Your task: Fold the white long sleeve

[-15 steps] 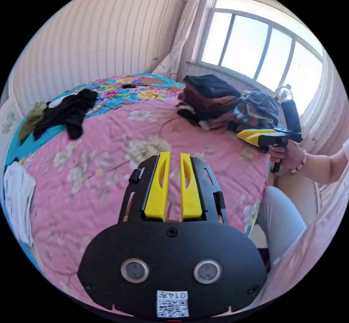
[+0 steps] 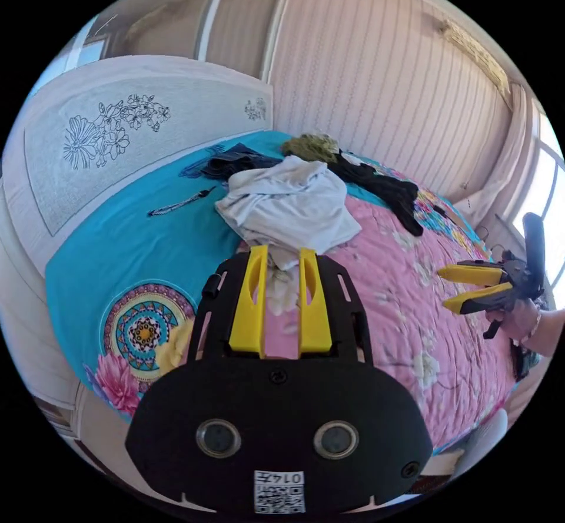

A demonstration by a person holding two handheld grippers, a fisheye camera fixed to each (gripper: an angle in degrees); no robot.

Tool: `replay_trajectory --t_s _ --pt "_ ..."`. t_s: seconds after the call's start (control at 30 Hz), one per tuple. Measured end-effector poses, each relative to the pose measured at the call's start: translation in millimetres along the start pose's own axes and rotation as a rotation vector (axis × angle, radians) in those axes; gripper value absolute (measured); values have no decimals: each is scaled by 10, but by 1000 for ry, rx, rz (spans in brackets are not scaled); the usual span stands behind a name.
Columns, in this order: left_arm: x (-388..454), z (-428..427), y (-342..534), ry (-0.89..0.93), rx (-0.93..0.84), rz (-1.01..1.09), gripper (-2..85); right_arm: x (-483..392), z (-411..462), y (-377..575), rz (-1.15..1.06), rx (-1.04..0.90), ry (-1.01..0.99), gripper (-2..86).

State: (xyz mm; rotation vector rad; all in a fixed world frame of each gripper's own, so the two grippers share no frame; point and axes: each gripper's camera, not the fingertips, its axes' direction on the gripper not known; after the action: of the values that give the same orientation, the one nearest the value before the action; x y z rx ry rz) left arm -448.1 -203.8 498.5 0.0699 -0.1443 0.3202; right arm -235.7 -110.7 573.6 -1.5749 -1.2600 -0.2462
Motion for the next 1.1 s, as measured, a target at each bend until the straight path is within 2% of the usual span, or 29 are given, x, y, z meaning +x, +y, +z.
replay_trajectory --t_s 0.07,0.13,0.27,0.4,0.57,0.7,0.77,0.83,0.93,1.03,1.1 --pt "-211 264 -62 37 -30 -87 92 26 254 -380 52 -15 8 169" --pt "-385 624 -78 93 -108 -164 102 41 663 -741 163 -41 -67 167" --pt "-461 969 -68 146 -124 -181 102 -62 1206 -1121 250 -92 -128 155" --pt "-383 1020 -67 141 -142 -68 40 -114 1448 -1382 303 -154 -181 48" --pt "-45 778 172 227 -87 125 3 -77 1251 -1175 226 -73 -189 10" --pt "631 364 732 375 -26 325 -1 38 736 -431 302 65 -249 3" --pt "946 221 1117 486 -38 355 -2 0 547 67 332 55 -242 2" --pt "1430 158 1731 661 -160 355 0 -149 356 835 382 1 -186 1" --pt "2127 180 2523 794 -399 380 4 -409 120 1800 465 -100 -14 -1" --pt "2715 50 2992 921 -485 522 12 -640 -49 2535 559 -191 125 -1" --pt "2949 30 3177 907 -497 609 23 -727 -102 2826 585 -217 166 0"
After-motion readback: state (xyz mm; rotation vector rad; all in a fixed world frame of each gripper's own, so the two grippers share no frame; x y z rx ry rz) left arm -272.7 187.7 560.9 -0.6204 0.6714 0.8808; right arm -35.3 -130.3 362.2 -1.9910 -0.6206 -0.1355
